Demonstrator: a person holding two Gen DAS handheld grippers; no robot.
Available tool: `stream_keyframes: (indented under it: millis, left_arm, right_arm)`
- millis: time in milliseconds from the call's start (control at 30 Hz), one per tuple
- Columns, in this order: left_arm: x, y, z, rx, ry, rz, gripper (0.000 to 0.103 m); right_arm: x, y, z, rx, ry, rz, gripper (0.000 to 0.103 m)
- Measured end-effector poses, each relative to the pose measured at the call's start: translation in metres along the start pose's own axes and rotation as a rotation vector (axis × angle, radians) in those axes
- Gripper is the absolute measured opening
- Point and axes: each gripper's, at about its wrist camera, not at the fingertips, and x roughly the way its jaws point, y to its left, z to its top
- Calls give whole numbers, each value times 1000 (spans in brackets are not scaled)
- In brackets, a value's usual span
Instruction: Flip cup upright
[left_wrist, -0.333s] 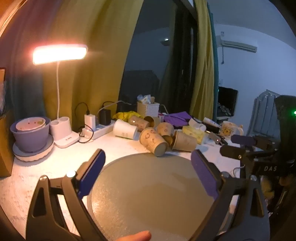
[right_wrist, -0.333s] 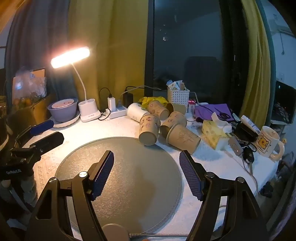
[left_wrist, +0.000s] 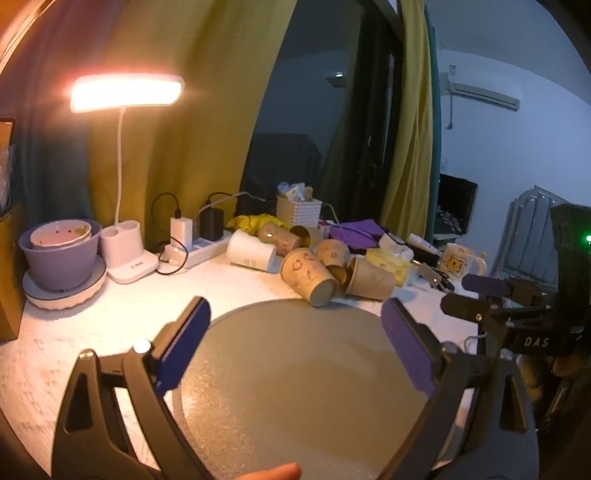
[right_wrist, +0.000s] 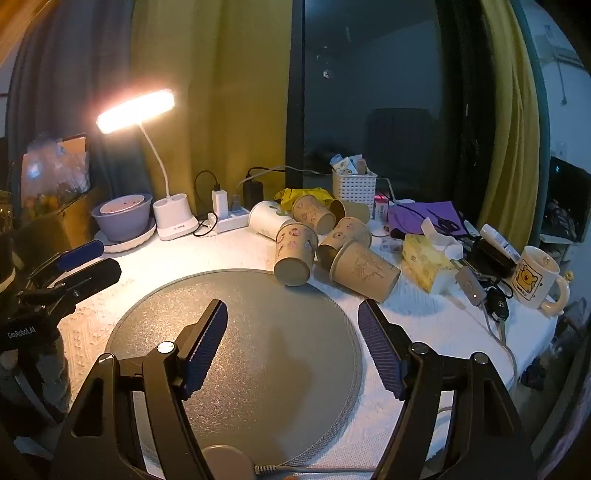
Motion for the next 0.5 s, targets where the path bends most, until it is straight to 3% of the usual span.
stream_keyframes:
  millis: [500]
  left_arm:
    - [2,-3,0,16,7,9,95]
  right_arm:
    - [-1,-2,0,-5,-6,-2,76]
